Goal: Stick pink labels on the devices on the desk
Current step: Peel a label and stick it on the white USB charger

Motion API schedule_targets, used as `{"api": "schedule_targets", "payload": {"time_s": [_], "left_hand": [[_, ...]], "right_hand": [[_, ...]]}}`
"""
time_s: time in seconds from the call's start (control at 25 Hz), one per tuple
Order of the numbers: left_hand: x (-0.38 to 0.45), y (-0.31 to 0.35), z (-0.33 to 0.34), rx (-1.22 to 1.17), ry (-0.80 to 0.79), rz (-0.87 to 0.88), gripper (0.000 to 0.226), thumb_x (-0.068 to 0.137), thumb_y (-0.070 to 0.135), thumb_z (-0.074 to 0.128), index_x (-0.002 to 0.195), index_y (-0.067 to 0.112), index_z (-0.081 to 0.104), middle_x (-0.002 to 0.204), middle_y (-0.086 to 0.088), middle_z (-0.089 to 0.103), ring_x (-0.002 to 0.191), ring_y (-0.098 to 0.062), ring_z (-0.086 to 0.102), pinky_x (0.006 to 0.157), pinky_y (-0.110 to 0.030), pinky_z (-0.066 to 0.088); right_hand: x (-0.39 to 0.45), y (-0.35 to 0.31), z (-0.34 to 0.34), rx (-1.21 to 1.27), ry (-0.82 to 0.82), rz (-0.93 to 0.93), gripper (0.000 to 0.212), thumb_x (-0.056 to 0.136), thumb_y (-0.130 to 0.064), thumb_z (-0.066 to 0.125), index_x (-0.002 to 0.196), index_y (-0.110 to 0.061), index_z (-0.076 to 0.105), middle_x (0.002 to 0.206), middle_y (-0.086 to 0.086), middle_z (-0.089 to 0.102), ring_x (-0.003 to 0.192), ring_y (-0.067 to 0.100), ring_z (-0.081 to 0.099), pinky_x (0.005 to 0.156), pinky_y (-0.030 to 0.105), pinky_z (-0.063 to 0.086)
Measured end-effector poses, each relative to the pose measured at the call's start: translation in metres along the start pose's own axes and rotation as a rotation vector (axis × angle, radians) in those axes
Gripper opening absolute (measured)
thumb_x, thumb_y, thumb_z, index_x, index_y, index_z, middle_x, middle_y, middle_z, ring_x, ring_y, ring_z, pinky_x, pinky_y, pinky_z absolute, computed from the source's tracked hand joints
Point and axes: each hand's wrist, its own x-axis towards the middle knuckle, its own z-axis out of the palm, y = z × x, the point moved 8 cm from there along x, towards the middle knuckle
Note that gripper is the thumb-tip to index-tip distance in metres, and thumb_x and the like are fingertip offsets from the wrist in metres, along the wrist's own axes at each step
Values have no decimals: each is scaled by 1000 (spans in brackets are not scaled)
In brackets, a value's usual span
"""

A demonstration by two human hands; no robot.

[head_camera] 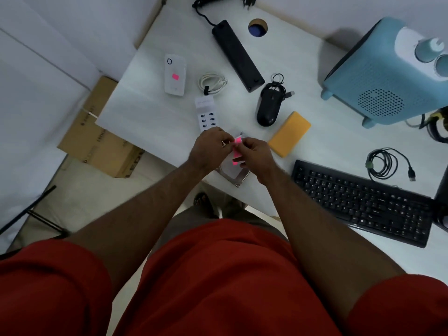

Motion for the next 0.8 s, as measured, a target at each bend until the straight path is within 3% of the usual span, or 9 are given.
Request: {"api": "schedule_targets", "payload": {"time_s": [0.12, 0.28, 0.52, 0.68, 0.8], "left_hand": [[4, 0, 10, -9, -25, -63, 19, 86, 26, 62, 94, 16, 77, 91, 0, 73, 79, -10, 60, 77, -28, 47], [2, -10, 21, -54, -35, -148, 23, 87, 31, 62, 90, 14, 77, 87, -1, 74, 78, -14, 63, 75, -28, 49], [11, -8, 24, -77, -43, -162, 24, 86, 35, 62, 96, 18, 76, 91, 4, 73, 77, -7, 61, 78, -28, 51], [18, 0, 21, -65, -68, -118, 23, 88, 31, 62, 99, 16, 76, 93, 1, 75, 76, -7, 62, 79, -24, 46], [21, 0, 21, -44, -61, -123, 25, 89, 32, 61, 98, 14, 76, 93, -2, 74, 80, -12, 65, 81, -29, 48]], "right_hand": [[10, 8, -5, -44, -22, 3, 30, 102, -25, 54, 101, 0, 72, 91, 19, 73, 71, 22, 71, 59, 29, 53], [14, 14, -7, -103, -63, 14, 19, 99, -21, 58, 90, -13, 74, 79, 7, 71, 65, 16, 66, 55, 27, 52], [23, 12, -8, -99, -100, 48, 27, 101, -30, 57, 92, -11, 73, 76, 2, 72, 63, 10, 69, 57, 24, 54], [28, 14, -7, -39, -117, 48, 30, 103, -29, 54, 99, -5, 72, 82, 7, 73, 72, 24, 73, 56, 23, 53], [29, 13, -9, -26, -108, 47, 27, 103, -26, 55, 100, -5, 72, 81, 5, 73, 66, 17, 72, 55, 22, 52]]}}
